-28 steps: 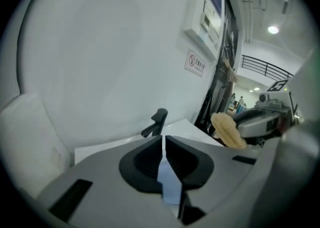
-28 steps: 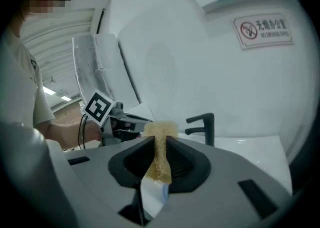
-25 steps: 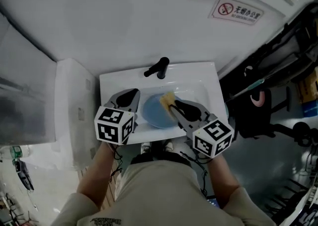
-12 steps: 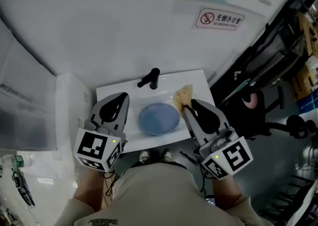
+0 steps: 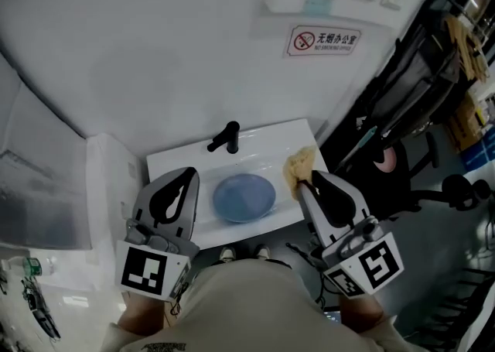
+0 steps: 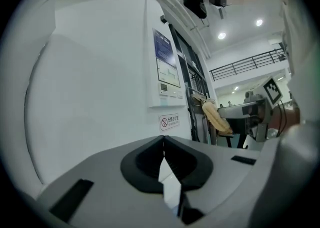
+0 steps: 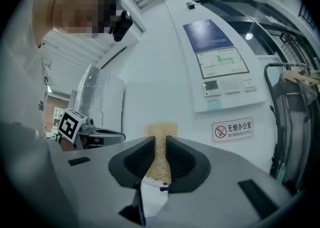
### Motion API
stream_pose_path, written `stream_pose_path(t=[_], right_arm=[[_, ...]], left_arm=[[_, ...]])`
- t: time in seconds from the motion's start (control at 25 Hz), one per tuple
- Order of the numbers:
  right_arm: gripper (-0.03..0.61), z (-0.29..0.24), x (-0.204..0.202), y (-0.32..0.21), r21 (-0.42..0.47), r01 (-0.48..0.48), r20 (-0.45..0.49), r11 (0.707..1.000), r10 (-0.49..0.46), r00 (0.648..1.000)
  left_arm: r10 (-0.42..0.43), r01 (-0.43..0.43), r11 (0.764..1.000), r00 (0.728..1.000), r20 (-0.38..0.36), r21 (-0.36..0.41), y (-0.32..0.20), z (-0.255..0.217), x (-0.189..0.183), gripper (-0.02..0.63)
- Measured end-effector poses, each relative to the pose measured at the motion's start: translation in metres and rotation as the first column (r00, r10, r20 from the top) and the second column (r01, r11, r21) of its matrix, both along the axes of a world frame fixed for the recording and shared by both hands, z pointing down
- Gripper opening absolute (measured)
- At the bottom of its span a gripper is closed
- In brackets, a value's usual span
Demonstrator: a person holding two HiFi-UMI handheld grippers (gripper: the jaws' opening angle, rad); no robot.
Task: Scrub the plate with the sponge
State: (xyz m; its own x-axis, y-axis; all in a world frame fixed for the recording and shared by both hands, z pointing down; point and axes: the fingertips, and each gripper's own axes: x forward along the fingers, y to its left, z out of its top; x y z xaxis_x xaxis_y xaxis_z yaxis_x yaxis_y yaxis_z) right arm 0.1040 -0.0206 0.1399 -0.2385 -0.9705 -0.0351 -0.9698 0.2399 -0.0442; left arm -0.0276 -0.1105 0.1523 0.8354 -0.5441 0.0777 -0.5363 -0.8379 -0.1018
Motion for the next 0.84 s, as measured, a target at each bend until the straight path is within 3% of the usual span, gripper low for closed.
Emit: stream_pose_path(t=[0.16,0.52,0.84], right_arm=[[0.075,0.005,-0.008,0.011,-0.041,0.057,0.112,0.997,-0.052,0.992],[0.075,0.041,-0.009,0.009,-0.108,0.014,0.011,0.994,-0.012,1.000],[0.076,0.049,0.004,0.005,-0.126,-0.026,0.003,0.992,0.027,1.000]], left_arm=[[0.033,-0.033,0.999,0.999,0.011,-0.033,0.015,0.004,0.001,0.007],[0.076,-0.070,0.993,0.995,0.059,-0.094,0.024,0.036,0.016,0.006],[0.057,-0.054,0.993,0.998,0.030,-0.105,0.014,0.044,0.011,0.006]])
